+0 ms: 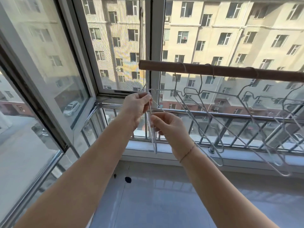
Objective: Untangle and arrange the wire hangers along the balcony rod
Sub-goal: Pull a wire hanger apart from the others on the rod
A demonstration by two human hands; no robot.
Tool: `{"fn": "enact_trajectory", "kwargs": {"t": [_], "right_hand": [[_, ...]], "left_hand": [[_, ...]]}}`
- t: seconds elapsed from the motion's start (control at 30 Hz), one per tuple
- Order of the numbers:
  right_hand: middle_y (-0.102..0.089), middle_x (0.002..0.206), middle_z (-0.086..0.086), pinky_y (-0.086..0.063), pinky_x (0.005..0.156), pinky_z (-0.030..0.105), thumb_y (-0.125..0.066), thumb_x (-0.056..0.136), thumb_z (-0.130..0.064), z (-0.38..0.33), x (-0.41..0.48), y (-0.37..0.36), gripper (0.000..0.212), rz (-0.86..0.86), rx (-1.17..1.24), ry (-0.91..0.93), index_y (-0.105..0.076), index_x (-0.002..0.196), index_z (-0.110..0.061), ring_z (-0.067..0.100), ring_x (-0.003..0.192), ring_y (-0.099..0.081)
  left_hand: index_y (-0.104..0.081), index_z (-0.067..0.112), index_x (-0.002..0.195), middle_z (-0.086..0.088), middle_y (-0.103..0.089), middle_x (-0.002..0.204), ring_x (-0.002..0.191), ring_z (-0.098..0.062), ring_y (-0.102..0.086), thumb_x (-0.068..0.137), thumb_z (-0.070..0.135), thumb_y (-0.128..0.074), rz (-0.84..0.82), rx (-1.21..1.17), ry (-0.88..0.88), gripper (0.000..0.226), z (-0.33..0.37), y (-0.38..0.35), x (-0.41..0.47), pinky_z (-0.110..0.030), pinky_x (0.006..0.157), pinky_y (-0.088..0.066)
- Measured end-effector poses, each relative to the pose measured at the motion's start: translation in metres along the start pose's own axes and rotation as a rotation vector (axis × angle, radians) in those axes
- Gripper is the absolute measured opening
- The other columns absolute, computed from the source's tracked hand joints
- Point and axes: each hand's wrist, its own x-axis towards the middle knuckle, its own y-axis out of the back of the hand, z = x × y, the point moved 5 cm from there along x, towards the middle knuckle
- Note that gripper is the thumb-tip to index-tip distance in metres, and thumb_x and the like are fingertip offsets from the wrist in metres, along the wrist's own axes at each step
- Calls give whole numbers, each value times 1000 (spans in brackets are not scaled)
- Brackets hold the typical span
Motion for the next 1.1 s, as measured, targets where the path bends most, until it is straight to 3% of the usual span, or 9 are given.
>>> {"fn": "enact_trajectory", "kwargs": {"t": [0.17,0.33,0.5,0.57,0.7,0.83,0.93,1.0,1.1], "right_hand": [[-65,83,0,-49,68,22,-58,88,-21,26,5,-1,6,-6,-60,-52,-63,91,-23,8,71,-58],[-60,102,4,-50,91,35,-62,82,-23,40,18,-9,27,10,-269,37,-58,108,-21,18,94,-56],[-46,120,-6,-26,96,14,-60,86,-19,50,12,-28,39,-70,-602,169,-51,124,-16,5,112,-40],[-55,114,-6,-37,92,16,-59,87,-22,57,5,-34,33,-144,-637,133,-56,119,-15,5,101,-50],[-71,76,0,-54,76,38,-56,88,-31,66,-11,-29,11,-131,-652,42,-63,82,-25,18,75,-66],[-62,62,-1,-49,54,26,-51,92,-20,67,-30,-20,15,-154,-442,-62,-62,82,-20,8,52,-55],[-52,56,-4,-37,43,13,-46,93,-8,56,-44,-14,23,-113,-257,-92,-63,81,-19,1,42,-45],[-50,55,-3,-34,40,11,-46,93,-6,48,-54,-11,23,-82,-141,-100,-64,83,-15,0,39,-41],[-50,53,-4,-34,41,11,-47,93,-5,37,-66,-12,18,-42,8,-98,-64,86,-10,1,41,-42]], "left_hand": [[-65,12,90,-5,-64,81,72,-12,-57,92,3,-51,-38,264,90,16,-28,52,-7,-21,67,-47],[-65,7,100,-5,-64,90,83,-16,-55,93,2,-48,-28,582,70,19,-35,105,-15,-21,70,-44],[-68,13,100,-3,-67,101,94,-15,-59,94,10,-49,-52,901,-27,20,-30,133,-23,-16,68,-42],[-69,19,94,-3,-67,103,98,-17,-61,94,11,-50,-83,966,-43,20,-30,135,-25,-23,79,-47],[-64,28,82,-9,-68,102,98,-28,-61,94,10,-50,-94,890,-76,25,-30,130,-33,-36,89,-49],[-62,32,80,-5,-67,100,87,-21,-56,93,13,-52,-114,847,-137,25,-34,115,-35,-28,76,-44],[-61,24,88,1,-59,97,91,-14,-53,89,24,-60,63,815,-240,2,-33,105,-37,-25,78,-40],[-60,17,97,5,-58,90,92,-15,-54,87,31,-62,220,671,-232,17,-35,98,-47,-27,78,-45],[-62,12,95,-4,-65,90,86,-19,-60,89,41,-54,129,363,-84,31,-43,70,-72,-31,78,-50]]}}
